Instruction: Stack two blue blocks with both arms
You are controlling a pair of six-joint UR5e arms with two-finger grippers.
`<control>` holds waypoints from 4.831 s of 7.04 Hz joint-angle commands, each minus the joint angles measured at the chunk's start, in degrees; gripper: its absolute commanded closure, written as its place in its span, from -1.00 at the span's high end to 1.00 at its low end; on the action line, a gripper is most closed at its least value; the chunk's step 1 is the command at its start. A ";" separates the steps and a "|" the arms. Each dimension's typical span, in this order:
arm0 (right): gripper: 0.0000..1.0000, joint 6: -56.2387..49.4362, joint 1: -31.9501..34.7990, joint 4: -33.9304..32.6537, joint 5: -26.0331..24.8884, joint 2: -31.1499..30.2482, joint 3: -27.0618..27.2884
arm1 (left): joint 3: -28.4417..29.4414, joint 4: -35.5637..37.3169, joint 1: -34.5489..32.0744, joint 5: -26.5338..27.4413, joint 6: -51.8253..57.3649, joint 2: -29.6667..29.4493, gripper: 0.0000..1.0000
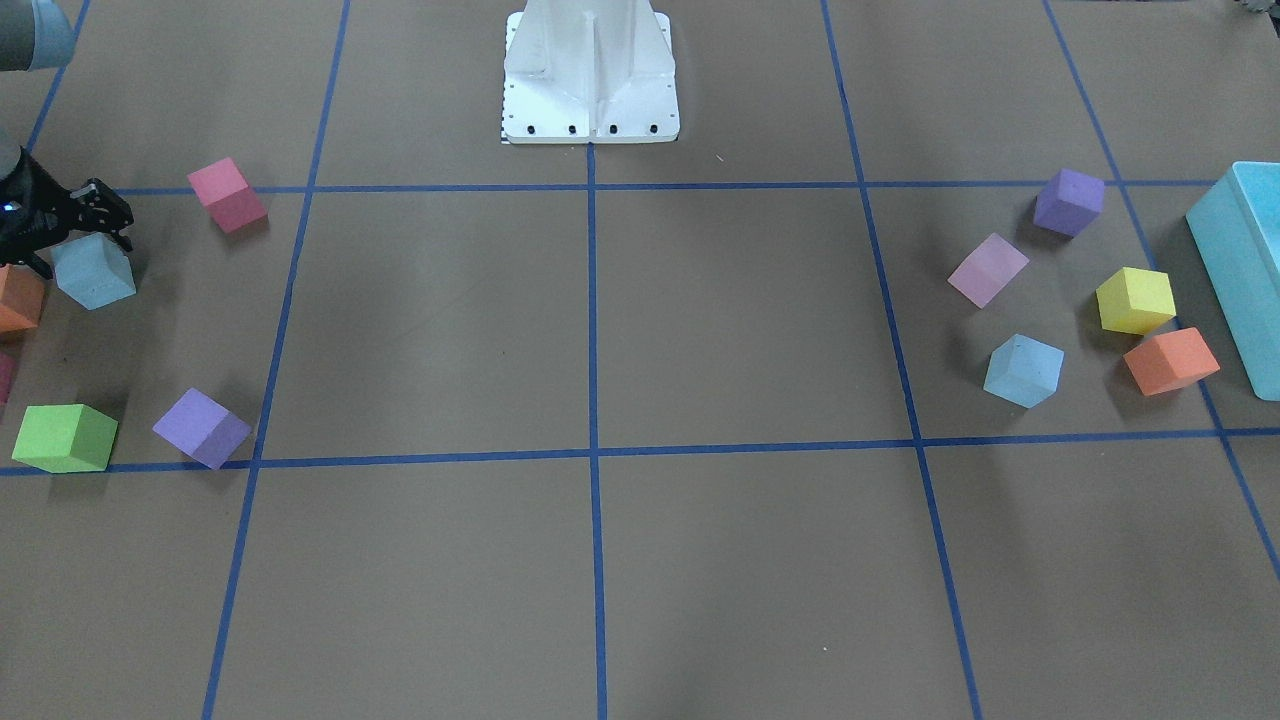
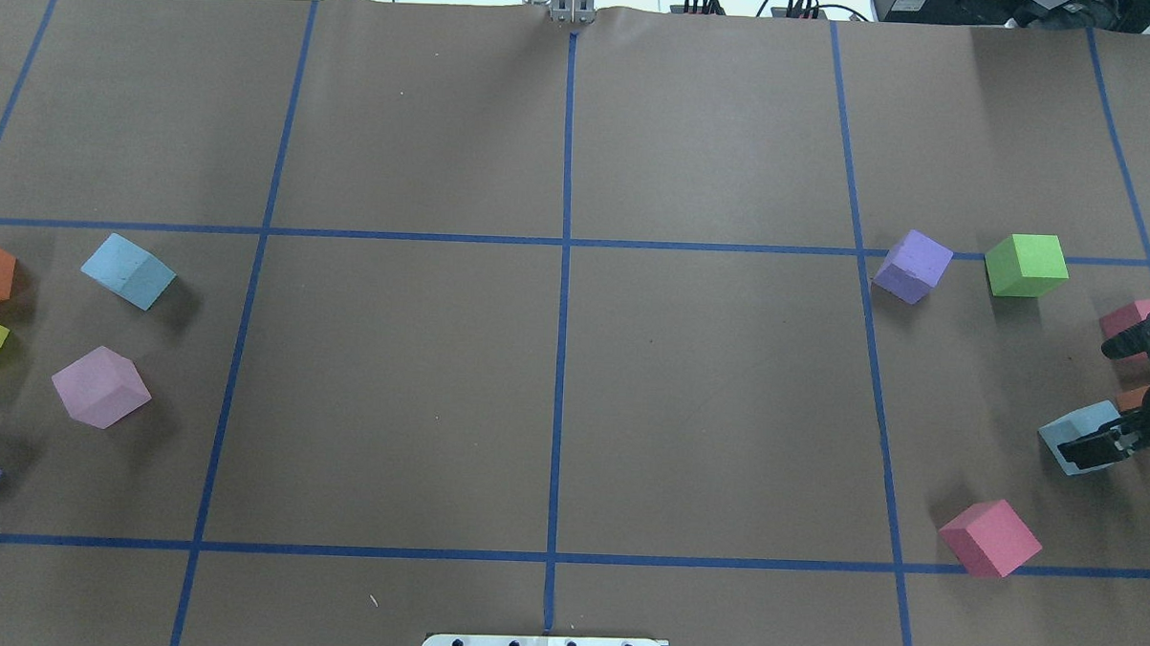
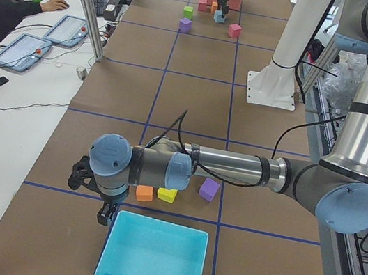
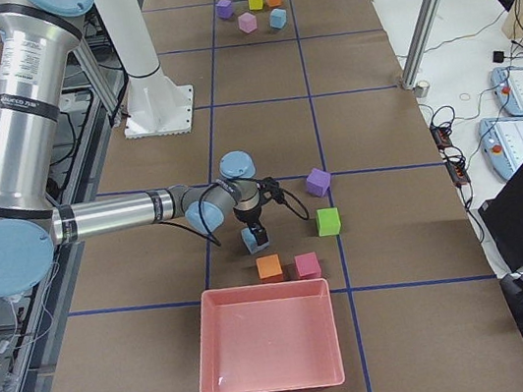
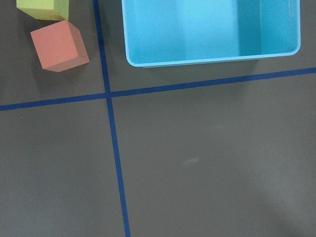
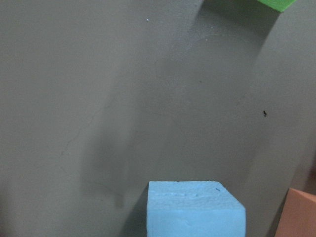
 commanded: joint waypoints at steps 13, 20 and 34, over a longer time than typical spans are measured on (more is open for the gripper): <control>0.15 0.24 1.79 -0.71 7.31 4.43 -0.97 | 0.00 -0.09 0.00 0.00 0.09 0.09 0.96; 0.17 24.35 -5.96 -43.09 -1.38 51.17 -1.22 | -0.35 0.44 0.00 -0.09 -0.09 0.00 0.96; 0.19 45.42 -21.22 -30.78 -14.09 67.73 -24.70 | -0.35 0.53 0.00 -0.09 0.00 0.09 0.96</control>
